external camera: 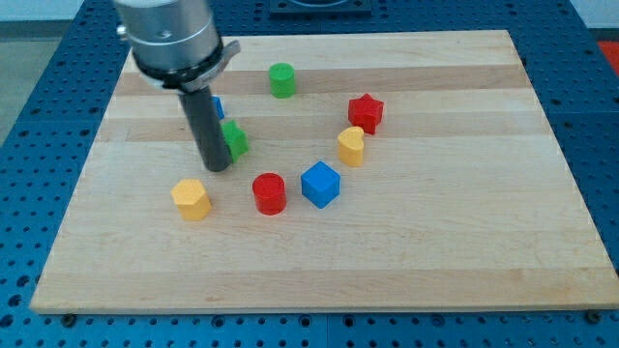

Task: Slide the green star closer to blue triangle

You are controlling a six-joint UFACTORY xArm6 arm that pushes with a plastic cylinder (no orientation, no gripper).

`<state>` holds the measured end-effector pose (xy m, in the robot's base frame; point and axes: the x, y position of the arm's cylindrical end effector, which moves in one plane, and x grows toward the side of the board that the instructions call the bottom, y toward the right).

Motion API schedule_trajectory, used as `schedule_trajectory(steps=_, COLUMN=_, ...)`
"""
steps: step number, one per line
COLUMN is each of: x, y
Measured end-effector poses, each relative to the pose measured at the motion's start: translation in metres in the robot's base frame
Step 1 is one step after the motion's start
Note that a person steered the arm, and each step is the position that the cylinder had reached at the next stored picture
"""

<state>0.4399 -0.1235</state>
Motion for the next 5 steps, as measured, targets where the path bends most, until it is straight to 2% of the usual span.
schedule_trajectory(steps=3, x=-0.034, y=0.015)
schedule_trajectory(steps=5, x=-0.034, y=-0.026)
